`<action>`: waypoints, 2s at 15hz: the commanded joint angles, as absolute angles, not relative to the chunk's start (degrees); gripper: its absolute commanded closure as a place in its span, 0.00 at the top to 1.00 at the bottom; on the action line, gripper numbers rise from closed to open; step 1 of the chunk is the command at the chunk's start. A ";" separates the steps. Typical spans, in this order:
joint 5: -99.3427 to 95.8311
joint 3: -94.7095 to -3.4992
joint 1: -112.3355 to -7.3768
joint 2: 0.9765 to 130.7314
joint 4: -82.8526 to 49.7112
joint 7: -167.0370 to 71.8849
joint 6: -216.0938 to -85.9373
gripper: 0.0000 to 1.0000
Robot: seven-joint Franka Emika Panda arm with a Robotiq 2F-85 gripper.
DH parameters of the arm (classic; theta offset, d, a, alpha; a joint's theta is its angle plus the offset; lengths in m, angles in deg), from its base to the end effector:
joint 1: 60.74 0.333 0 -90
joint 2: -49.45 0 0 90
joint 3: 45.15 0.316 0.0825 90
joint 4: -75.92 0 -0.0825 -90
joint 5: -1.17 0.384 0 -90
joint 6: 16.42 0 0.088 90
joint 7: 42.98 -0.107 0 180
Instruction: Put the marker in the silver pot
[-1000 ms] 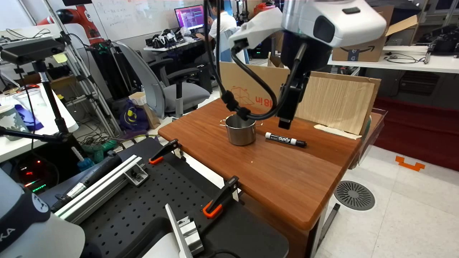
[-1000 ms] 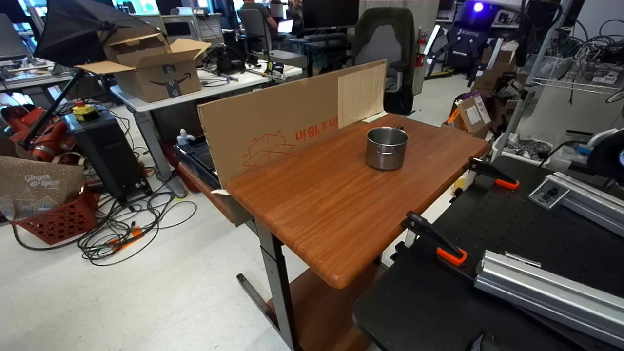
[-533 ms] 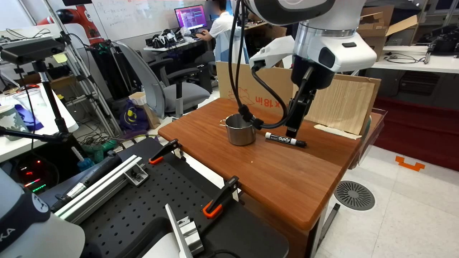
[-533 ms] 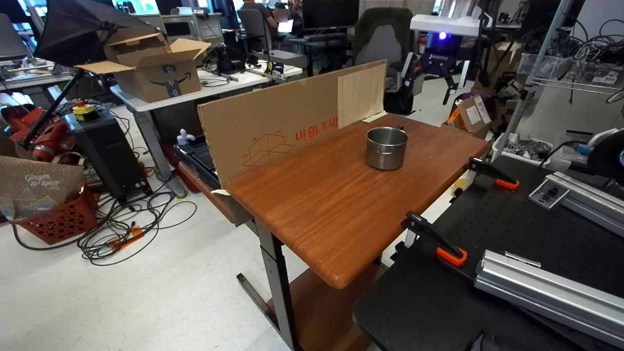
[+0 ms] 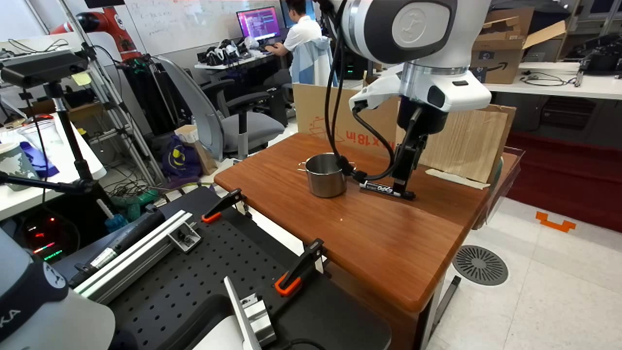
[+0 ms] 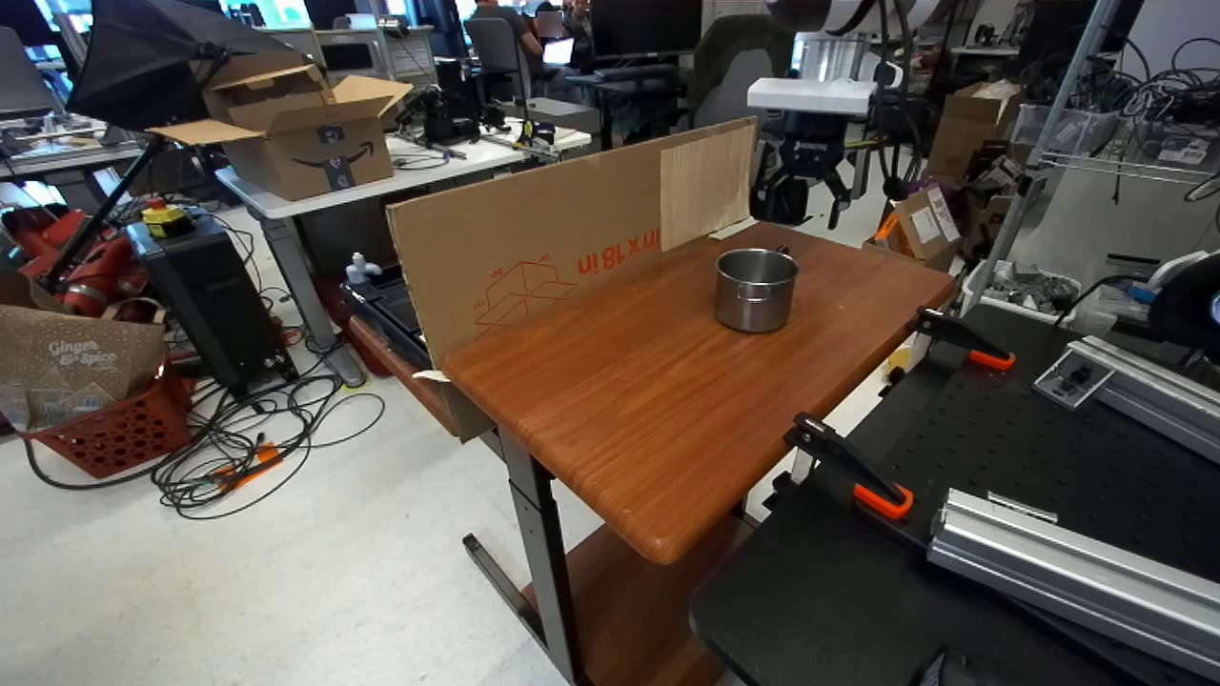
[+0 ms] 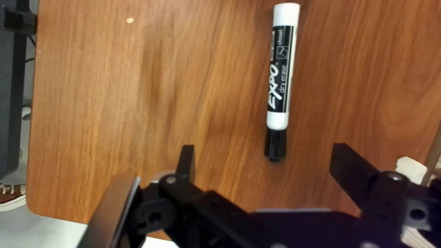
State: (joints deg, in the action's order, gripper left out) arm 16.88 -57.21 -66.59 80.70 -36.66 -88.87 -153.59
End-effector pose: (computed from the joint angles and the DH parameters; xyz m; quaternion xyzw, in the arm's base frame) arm 0.5766 -0.1815 0.1893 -0.7948 0.6042 0.0539 0.0205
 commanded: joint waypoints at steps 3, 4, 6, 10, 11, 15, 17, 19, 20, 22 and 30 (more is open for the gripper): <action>12.72 -58.53 -64.59 86.54 -31.30 -93.53 -152.69 1.00; 12.10 -58.59 -64.41 87.18 -30.83 -93.98 -152.69 1.00; 10.94 -58.68 -63.96 88.19 -30.24 -94.73 -152.99 1.00; 9.03 -59.01 -63.08 89.39 -29.68 -95.43 -153.41 0.72; 8.64 -59.04 -62.92 89.47 -29.68 -95.41 -153.60 0.66; 7.85 -59.12 -62.77 89.22 -30.09 -95.24 -154.09 0.34; 7.95 -59.25 -62.86 88.99 -30.39 -95.16 -154.46 0.19; 8.09 -59.33 -63.05 88.92 -30.48 -94.97 -154.53 0.03; 8.05 -59.45 -63.02 88.86 -30.49 -95.03 -154.49 0.00; 7.95 -59.59 -62.91 88.88 -30.47 -95.09 -154.51 0.05; 6.37 -60.42 -60.92 86.92 -31.62 -96.10 -156.28 0.05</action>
State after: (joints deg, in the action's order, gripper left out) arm 8.92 -58.96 -62.89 88.44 -30.27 -94.18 -153.99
